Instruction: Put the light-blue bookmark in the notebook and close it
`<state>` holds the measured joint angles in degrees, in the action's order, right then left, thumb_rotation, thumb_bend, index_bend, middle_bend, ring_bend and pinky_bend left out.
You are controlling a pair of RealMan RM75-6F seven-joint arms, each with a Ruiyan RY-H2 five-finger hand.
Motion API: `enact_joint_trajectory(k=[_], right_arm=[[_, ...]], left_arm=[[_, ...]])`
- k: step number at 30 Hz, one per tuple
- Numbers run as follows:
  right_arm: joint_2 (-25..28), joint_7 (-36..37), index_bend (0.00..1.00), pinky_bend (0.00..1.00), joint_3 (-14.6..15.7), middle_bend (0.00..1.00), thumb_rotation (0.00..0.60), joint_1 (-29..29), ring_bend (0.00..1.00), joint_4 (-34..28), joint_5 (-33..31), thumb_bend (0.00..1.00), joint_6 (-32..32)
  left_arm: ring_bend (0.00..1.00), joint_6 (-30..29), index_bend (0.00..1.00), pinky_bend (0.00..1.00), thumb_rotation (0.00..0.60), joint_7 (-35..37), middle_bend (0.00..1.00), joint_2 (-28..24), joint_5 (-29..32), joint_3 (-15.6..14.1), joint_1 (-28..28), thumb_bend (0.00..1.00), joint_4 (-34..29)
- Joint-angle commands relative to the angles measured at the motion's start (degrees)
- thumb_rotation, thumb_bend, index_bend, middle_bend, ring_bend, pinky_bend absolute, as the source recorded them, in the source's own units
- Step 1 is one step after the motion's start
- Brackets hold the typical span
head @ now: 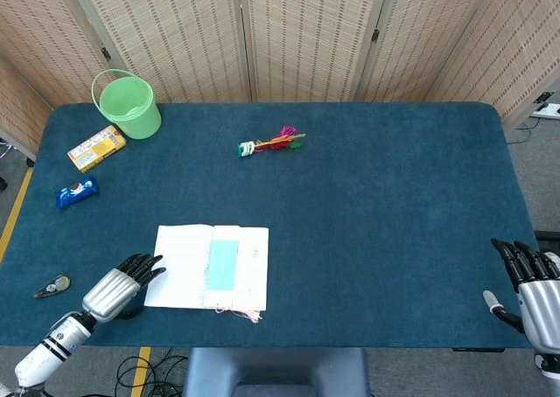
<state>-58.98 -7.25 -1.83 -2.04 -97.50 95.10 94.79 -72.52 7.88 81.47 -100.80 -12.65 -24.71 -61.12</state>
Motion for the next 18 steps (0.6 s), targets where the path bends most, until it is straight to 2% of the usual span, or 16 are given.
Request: enact_joint_trajectory(k=[1,18], right_arm=[[0.1,0.0,0.13,0.24,0.0,0.20,0.600,-0.1,0.15,-0.1,0.1,0.17,0.2],[0.2,0.2,0.13,0.24,0.2,0.20,0.600,-1.0,0.15,0.1,-0.2,0.17,1.1]], left_arm=[[0.00,0.1,0.12,0.13,0.600,0.2,0.00,0.7,-0.3,0.1,0.1,0.26,0.4],[0.00,0.9,0.12,0.13,0.600,0.7,0.00,4.3,0.3,2.2,-0.5,0.26,1.9]])
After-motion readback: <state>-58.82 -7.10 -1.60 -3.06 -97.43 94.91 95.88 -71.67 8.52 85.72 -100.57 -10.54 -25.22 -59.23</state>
